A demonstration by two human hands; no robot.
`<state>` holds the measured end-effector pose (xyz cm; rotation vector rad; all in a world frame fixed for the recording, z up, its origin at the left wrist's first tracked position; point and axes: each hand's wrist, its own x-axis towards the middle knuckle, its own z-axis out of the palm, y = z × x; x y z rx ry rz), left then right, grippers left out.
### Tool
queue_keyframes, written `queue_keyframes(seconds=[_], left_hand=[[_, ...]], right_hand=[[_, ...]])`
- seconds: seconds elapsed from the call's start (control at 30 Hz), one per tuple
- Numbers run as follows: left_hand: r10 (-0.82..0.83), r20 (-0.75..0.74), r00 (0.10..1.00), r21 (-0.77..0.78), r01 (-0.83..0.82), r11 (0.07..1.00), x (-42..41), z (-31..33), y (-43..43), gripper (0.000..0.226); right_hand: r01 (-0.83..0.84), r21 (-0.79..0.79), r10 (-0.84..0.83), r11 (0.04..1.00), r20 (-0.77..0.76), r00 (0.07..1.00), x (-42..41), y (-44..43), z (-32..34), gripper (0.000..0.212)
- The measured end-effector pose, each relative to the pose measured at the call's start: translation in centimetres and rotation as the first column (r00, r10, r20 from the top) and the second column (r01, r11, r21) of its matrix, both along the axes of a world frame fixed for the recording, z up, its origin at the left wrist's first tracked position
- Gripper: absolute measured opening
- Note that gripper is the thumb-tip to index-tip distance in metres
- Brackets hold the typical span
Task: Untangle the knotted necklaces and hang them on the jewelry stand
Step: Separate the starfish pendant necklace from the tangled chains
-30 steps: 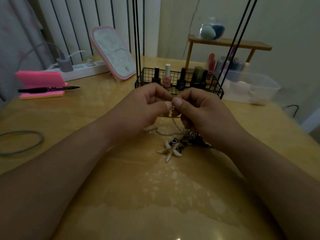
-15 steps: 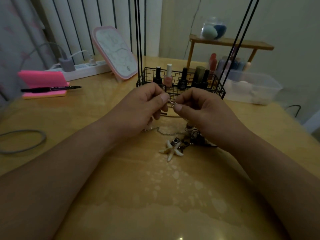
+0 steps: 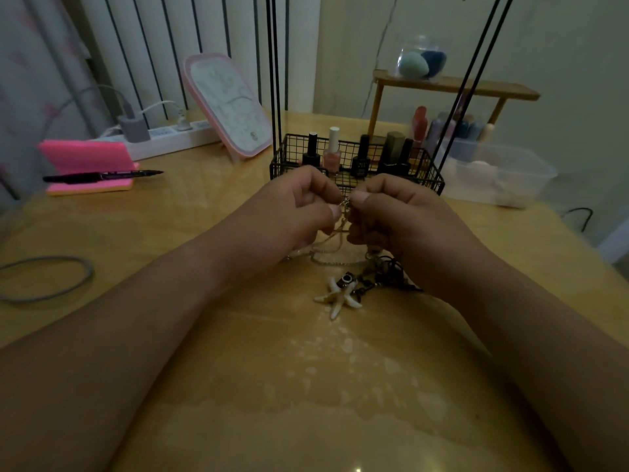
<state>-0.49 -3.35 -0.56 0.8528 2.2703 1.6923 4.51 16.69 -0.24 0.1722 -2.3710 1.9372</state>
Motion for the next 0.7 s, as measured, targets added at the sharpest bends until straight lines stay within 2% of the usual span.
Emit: queue_keyframes(seconds=[0.13,0.33,0.43,0.53,0.7], left_hand=[[-0.015,-0.094,0.995,-0.039,0.011,0.999,-0.05,-0.06,-0.01,0.005],[0.005,-0.056,0.998,0.050,-0.003,0.999,0.07,0.34,-0.19,0.010],[0.007,-0.009,1.000,0.093,-0.006,0.996,0.00,0.43,-0.25,0.010],[-0.026,0.026,0.999,0.118,0.023,0.993,-0.08,0.40,-0.16,0.011],[-0.059,0.034,0.998,0.120,0.054,0.991,-0.18,0.31,-0.24,0.006]], right_hand=[[-0.030,-0.107,0.036,0.994,0.058,0.998,0.10,-0.20,0.23,0.012],[-0.049,-0.141,0.065,0.989,0.112,0.992,0.09,0.25,0.72,0.021],[-0.053,-0.117,0.062,0.992,0.076,0.995,0.17,0.46,0.94,0.014],[-0.065,-0.011,0.066,0.998,0.025,0.998,0.36,0.40,0.95,0.008],[-0.010,0.050,0.012,0.999,-0.038,0.999,0.42,0.30,0.87,0.009]])
